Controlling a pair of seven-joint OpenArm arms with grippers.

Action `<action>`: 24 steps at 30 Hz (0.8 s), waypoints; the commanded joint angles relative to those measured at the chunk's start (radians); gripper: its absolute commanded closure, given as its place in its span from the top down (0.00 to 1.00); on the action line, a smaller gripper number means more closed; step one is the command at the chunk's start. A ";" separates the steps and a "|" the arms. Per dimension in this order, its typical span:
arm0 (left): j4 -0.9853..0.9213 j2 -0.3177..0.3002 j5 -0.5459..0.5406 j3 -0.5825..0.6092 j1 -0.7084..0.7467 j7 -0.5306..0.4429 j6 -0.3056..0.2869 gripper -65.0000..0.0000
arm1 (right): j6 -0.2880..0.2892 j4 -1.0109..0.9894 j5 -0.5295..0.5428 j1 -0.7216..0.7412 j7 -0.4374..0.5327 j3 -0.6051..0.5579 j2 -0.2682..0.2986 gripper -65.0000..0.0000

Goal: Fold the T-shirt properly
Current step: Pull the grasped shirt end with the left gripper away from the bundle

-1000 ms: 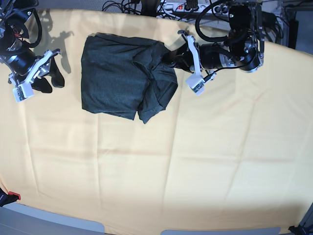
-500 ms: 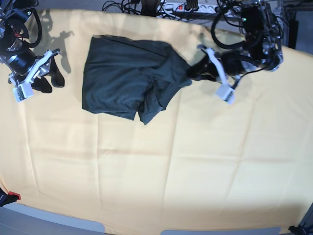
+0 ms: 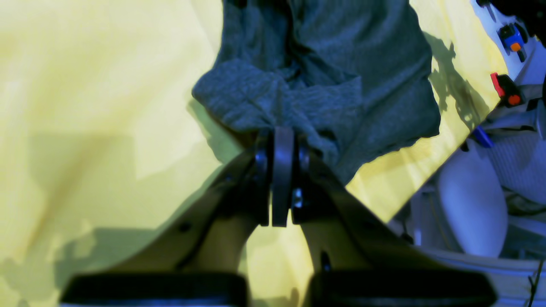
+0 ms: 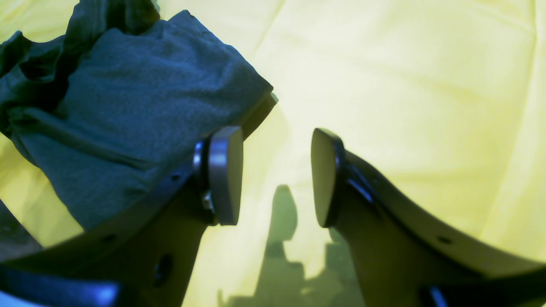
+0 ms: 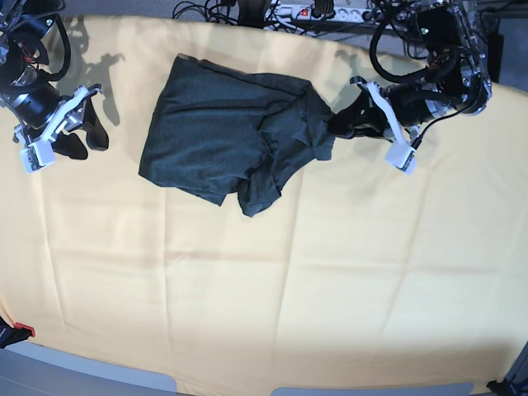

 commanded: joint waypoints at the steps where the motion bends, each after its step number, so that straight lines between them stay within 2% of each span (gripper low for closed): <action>1: 0.020 -0.002 -0.026 -0.013 -0.017 -0.014 -0.003 0.00 | 0.001 0.017 0.021 0.003 0.022 0.005 0.014 0.41; 11: 0.020 0.002 0.026 -0.042 -0.003 -0.025 -0.003 0.00 | 0.001 0.017 0.021 0.003 0.023 0.005 0.014 0.41; 14: 0.020 0.003 0.073 -0.042 0.013 -0.030 0.002 0.00 | 0.001 0.017 0.021 0.003 0.023 0.005 0.014 0.41; 17: 0.020 0.010 0.172 -0.042 0.016 -0.056 0.051 0.00 | 0.001 0.017 0.022 0.003 0.023 0.005 0.014 0.41; 21: 0.020 0.040 0.331 -0.042 0.018 -0.127 0.162 0.00 | 0.001 0.017 0.022 0.003 0.023 0.005 0.014 0.41; 24: 0.020 0.057 0.362 -0.039 0.016 -0.143 0.213 0.00 | 0.001 0.017 0.048 0.003 0.023 0.005 0.014 0.41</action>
